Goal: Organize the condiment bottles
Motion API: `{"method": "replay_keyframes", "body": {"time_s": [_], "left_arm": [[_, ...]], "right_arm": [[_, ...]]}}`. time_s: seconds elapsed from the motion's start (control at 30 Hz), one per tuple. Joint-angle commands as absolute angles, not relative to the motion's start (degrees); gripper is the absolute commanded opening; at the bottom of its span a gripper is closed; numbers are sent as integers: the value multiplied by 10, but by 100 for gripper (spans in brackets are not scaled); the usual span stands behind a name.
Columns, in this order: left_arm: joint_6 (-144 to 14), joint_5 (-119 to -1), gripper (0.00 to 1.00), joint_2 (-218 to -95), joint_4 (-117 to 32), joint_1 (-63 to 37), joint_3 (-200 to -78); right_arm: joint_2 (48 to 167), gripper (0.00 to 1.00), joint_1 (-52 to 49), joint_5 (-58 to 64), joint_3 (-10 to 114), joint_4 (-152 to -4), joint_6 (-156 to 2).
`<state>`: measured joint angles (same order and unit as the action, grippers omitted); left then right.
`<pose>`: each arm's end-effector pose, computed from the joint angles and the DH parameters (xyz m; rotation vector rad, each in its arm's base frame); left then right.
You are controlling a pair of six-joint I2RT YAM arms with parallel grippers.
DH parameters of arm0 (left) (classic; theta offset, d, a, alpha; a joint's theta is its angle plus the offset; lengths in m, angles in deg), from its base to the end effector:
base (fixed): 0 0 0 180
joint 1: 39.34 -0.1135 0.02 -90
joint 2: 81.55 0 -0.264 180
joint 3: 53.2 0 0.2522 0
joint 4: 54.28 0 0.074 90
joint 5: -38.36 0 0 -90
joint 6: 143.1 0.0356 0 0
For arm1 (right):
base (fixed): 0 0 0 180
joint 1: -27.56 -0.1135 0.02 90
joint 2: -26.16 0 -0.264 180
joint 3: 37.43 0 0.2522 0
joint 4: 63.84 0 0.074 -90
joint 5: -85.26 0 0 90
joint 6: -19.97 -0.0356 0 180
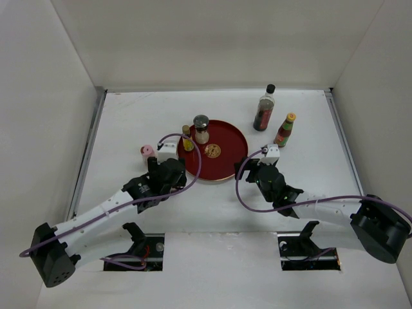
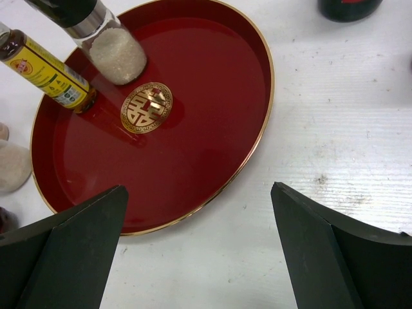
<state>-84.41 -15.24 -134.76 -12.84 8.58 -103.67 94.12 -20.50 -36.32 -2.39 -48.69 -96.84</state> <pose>0.1413 -0.1250 0.2413 0.0149 2.1665 -0.0348 0.1689 0.1601 0.1893 0.0334 1.8519 0.3972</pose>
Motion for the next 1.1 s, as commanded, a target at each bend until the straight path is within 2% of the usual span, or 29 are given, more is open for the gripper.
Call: {"method": "replay_keyframes", "body": {"time_s": [0.0,0.23,0.47,0.63,0.9,0.97,1.07], "left_arm": [[-809,-113,28,-1332,-162,98,-1140],[-759,-115,28,-1441,-254,135,-1237],[-721,-162,29,-1583,-415,100,-1289],[-713,-175,29,-1671,-453,62,-1331],[-712,-196,29,-1737,-493,39,-1337],[-712,-197,32,-1745,-503,36,-1331],[-712,-200,41,-1752,-520,36,-1322]], "right_arm": [[937,100,-206,-354,-3,-455,-968],[926,100,-206,-354,-7,-455,-969],[905,100,-199,-355,-15,-459,-971],[890,100,-198,-359,-21,-457,-970],[886,100,-198,-355,-22,-456,-971],[888,100,-199,-355,-19,-460,-968],[884,100,-199,-359,-20,-460,-967]]}}
